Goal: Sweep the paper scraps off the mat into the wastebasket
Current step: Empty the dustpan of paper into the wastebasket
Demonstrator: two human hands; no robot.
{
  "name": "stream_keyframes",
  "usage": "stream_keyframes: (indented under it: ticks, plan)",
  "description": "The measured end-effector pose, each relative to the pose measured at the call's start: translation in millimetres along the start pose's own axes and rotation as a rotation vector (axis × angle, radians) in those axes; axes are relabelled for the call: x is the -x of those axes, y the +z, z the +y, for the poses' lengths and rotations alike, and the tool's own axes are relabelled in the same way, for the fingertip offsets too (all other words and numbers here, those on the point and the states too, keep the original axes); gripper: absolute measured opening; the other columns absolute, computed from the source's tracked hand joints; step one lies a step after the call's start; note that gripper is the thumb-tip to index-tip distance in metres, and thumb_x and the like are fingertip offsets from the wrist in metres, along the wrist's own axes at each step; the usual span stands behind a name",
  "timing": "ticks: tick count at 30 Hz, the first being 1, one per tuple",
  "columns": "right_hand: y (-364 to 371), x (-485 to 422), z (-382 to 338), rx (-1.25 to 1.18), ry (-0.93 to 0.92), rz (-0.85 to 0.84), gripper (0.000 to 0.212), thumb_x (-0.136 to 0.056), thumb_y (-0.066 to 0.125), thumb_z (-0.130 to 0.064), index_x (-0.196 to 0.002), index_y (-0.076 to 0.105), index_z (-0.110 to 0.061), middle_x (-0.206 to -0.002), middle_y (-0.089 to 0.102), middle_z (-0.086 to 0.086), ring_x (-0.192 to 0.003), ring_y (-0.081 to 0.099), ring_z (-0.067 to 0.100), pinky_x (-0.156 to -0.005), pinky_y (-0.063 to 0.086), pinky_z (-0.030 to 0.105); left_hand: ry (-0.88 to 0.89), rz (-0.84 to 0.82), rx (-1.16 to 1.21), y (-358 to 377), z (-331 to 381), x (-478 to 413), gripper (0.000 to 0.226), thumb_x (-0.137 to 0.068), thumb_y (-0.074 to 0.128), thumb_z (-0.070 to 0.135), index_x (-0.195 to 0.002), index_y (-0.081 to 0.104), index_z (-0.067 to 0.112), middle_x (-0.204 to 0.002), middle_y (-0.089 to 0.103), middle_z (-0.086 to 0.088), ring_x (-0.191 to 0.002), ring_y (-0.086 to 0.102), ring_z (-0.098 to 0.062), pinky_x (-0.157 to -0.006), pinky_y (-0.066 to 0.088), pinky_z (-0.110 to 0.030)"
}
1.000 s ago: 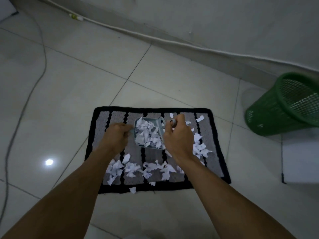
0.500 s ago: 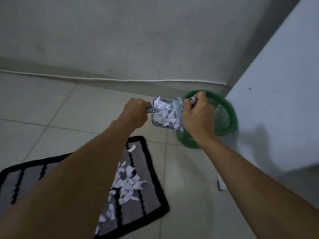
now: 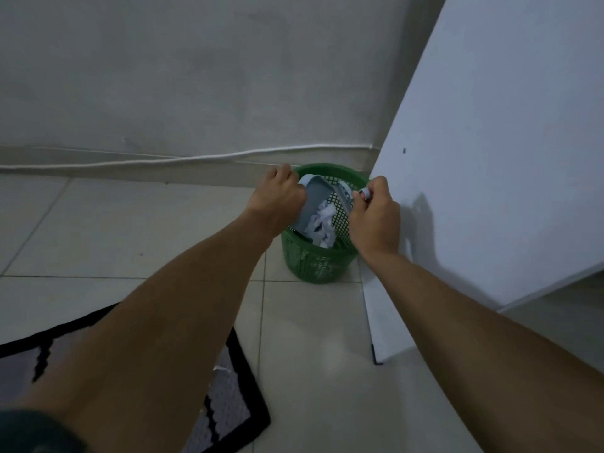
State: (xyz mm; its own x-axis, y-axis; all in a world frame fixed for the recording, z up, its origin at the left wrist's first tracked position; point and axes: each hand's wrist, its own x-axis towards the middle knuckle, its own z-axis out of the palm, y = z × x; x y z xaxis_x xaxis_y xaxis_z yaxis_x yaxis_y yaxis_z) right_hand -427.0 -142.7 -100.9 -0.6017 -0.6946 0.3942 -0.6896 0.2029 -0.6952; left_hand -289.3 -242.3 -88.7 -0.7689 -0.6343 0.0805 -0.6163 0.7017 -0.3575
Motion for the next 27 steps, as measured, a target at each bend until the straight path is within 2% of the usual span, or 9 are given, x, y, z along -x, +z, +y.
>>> stream_keyframes:
  ticks: [3, 6, 10, 11, 14, 16, 21, 24, 27]
  plan:
    - [0.5, 5.0, 3.5, -0.008, -0.011, -0.011, 0.022, -0.095, 0.056, -0.014, -0.083, 0.038, -0.016, -0.073, 0.056, 0.005, -0.061, 0.05, 0.02, -0.041, 0.026, 0.009, 0.026, 0.072, 0.004, -0.9, 1.8, 2.4, 0.033, -0.086, 0.055, 0.008, -0.117, 0.05, -0.001, -0.121, 0.053, -0.02, -0.116, 0.041, -0.035, -0.098, 0.035, -0.043]
    - [-0.4, 9.9, 0.3, -0.044, -0.009, 0.008, 0.021, -0.095, 0.055, -0.011, -0.082, 0.039, -0.015, -0.071, 0.053, 0.003, -0.058, 0.046, 0.016, -0.042, 0.032, 0.007, 0.007, 0.122, 0.037, -2.6, -1.4, 8.4, 0.032, -0.083, 0.057, 0.004, -0.114, 0.052, -0.002, -0.118, 0.055, -0.021, -0.112, 0.044, -0.036, -0.095, 0.037, -0.044]
    - [1.8, 17.7, -21.9, -0.098, -0.047, 0.076, 0.022, -0.094, 0.056, -0.011, -0.079, 0.041, -0.015, -0.067, 0.051, 0.002, -0.057, 0.045, 0.018, -0.043, 0.028, 0.01, -0.126, 0.193, 0.19, -6.9, -20.2, 27.8, 0.038, -0.076, 0.052, -0.009, -0.113, 0.05, -0.002, -0.112, 0.055, -0.024, -0.109, 0.042, -0.039, -0.091, 0.036, -0.047]
    - [4.8, 20.8, -32.1, -0.109, -0.057, 0.096, 0.02, -0.093, 0.057, -0.012, -0.079, 0.043, -0.013, -0.067, 0.052, 0.001, -0.057, 0.046, 0.019, -0.044, 0.026, 0.012, -0.176, 0.218, 0.229, -6.5, -28.9, 37.2, 0.041, -0.073, 0.051, -0.011, -0.113, 0.05, -0.002, -0.111, 0.055, -0.024, -0.108, 0.042, -0.039, -0.089, 0.035, -0.047]
    - [22.6, 34.1, -68.8, -0.181, -0.088, 0.108, 0.017, -0.094, 0.057, -0.015, -0.081, 0.048, -0.007, -0.067, 0.052, 0.0, -0.058, 0.049, 0.021, -0.048, 0.035, 0.028, -0.337, 0.283, 0.343, 0.7, -62.4, 76.3, 0.046, -0.07, 0.044, -0.013, -0.115, 0.051, -0.001, -0.108, 0.056, -0.024, -0.104, 0.043, -0.04, -0.083, 0.035, -0.048]
    - [39.6, 50.6, -96.2, -0.24, -0.13, 0.064, 0.018, -0.094, 0.057, -0.015, -0.081, 0.047, -0.01, -0.068, 0.051, -0.001, -0.059, 0.049, 0.022, -0.051, 0.039, 0.034, -0.431, 0.296, 0.385, 10.7, -87.7, 112.9, 0.044, -0.072, 0.044, -0.011, -0.114, 0.052, 0.001, -0.108, 0.056, -0.023, -0.103, 0.045, -0.039, -0.081, 0.034, -0.047]
    - [94.5, 127.9, -163.3, -0.338, -0.213, -0.131, 0.019, -0.092, 0.062, -0.017, -0.083, 0.044, -0.017, -0.061, 0.041, -0.017, -0.059, 0.041, 0.008, -0.053, 0.033, 0.032, -0.65, 0.216, 0.406, 56.3, -144.3, 253.7, 0.034, -0.078, 0.05, -0.006, -0.11, 0.054, 0.006, -0.104, 0.058, -0.019, -0.099, 0.047, -0.037, -0.078, 0.033, -0.044]
    - [127.5, 192.4, -196.3, -0.374, -0.228, -0.337, 0.024, -0.093, 0.06, -0.022, -0.082, 0.039, -0.018, -0.059, 0.042, -0.014, -0.055, 0.045, 0.017, -0.05, 0.039, 0.037, -0.771, 0.1, 0.437, 86.6, -161.4, 367.3, 0.041, -0.072, 0.051, -0.01, -0.109, 0.056, 0.004, -0.102, 0.06, -0.021, -0.097, 0.05, -0.038, -0.079, 0.036, -0.044]
    - [152.4, 263.4, -230.2, -0.408, -0.253, -0.512, 0.026, -0.095, 0.059, -0.022, -0.082, 0.037, -0.016, -0.056, 0.039, -0.011, -0.048, 0.038, 0.008, -0.048, 0.035, 0.031, -0.896, -0.052, 0.455, 108.9, -168.0, 487.3, 0.036, -0.072, 0.05, -0.006, -0.105, 0.06, 0.0, -0.095, 0.063, -0.026, -0.085, 0.056, -0.043, -0.069, 0.044, -0.046]
